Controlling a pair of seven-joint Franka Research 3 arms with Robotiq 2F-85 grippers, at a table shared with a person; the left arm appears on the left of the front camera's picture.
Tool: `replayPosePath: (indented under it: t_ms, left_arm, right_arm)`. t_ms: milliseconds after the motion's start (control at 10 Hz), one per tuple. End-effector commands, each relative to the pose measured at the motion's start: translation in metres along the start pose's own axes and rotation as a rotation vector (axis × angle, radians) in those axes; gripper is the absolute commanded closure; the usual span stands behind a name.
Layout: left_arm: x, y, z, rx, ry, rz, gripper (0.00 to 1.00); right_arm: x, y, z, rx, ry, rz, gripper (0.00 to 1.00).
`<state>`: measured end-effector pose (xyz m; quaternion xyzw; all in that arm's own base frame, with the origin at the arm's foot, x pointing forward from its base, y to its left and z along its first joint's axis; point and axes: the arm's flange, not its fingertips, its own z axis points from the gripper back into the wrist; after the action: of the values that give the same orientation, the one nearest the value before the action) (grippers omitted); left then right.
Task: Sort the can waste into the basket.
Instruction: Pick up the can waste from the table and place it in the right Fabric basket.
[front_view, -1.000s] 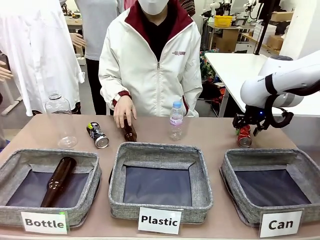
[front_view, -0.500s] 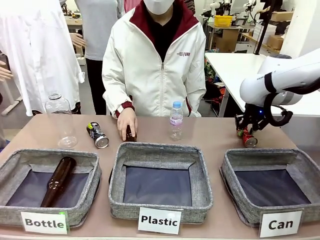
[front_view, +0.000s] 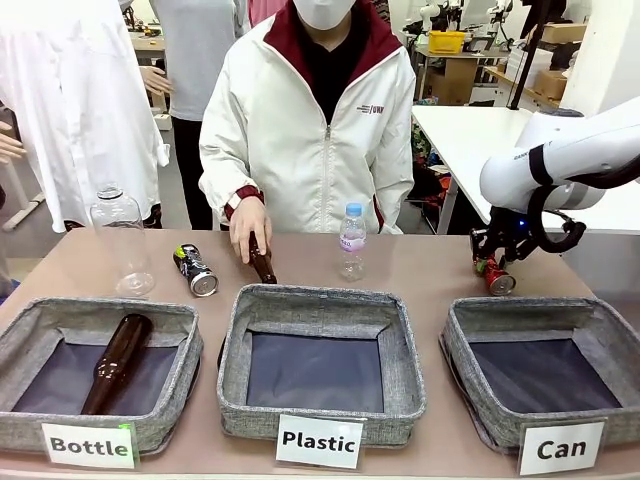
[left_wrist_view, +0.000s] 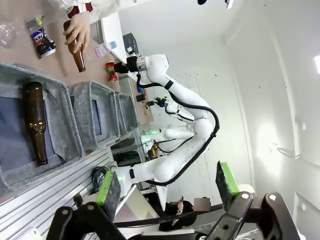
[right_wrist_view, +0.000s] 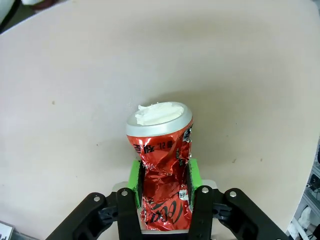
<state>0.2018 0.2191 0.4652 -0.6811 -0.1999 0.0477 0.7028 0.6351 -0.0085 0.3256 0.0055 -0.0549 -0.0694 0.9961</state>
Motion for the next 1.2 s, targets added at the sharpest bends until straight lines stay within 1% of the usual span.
replayPosePath:
  t_ms: [0, 100, 200, 300, 400, 500, 600, 700, 800, 900, 1000, 1100]
  left_arm:
    - [0.001, -0.001, -0.001, -0.015, -0.011, -0.016, 0.0]
    - [0.001, -0.001, -0.001, -0.015, -0.011, -0.016, 0.0]
    - [0.001, -0.001, -0.001, -0.015, -0.011, -0.016, 0.0]
    - [0.001, -0.001, -0.001, -0.015, -0.011, -0.016, 0.0]
    - [0.001, -0.001, -0.001, -0.015, -0.011, -0.016, 0.0]
    - [0.001, -0.001, -0.001, -0.015, -0.011, -0.016, 0.0]
    - [0.001, -0.001, -0.001, -0.015, -0.011, -0.016, 0.0]
    - [0.001, -0.001, -0.001, -0.015, -0.011, -0.016, 0.0]
    - [0.001, -0.001, -0.001, -0.015, -0.011, -0.016, 0.0]
    - [0.001, -0.001, -0.001, -0.015, -0.011, -0.016, 0.0]
    - [0.001, -0.001, -0.001, -0.015, -0.011, -0.016, 0.0]
    - [0.001, -0.001, -0.001, -0.015, -0.011, -0.016, 0.0]
  right_arm:
    - [-0.022, -0.012, 0.055, 0.034, -0.152, 0.071, 1.0]
    - [-0.044, -0.021, 0.09, 0.061, -0.242, 0.161, 1.0]
    - [-0.072, -0.03, 0.12, 0.091, -0.29, 0.295, 0.75]
    - [-0.099, -0.041, 0.14, 0.115, -0.323, 0.471, 0.75]
    - [-0.134, -0.051, 0.156, 0.161, -0.35, 0.721, 0.75]
    - [-0.166, -0.06, 0.162, 0.238, -0.371, 0.994, 0.75]
    - [-0.193, -0.065, 0.159, 0.34, -0.364, 1.19, 0.75]
    - [-0.211, -0.068, 0.154, 0.386, -0.324, 1.224, 0.75]
    - [-0.224, -0.067, 0.149, 0.42, -0.237, 1.246, 0.75]
    - [-0.233, -0.064, 0.144, 0.386, -0.169, 1.27, 0.75]
    - [-0.236, -0.06, 0.139, 0.332, -0.119, 1.282, 0.75]
    - [-0.235, -0.058, 0.137, 0.306, -0.082, 1.286, 0.75]
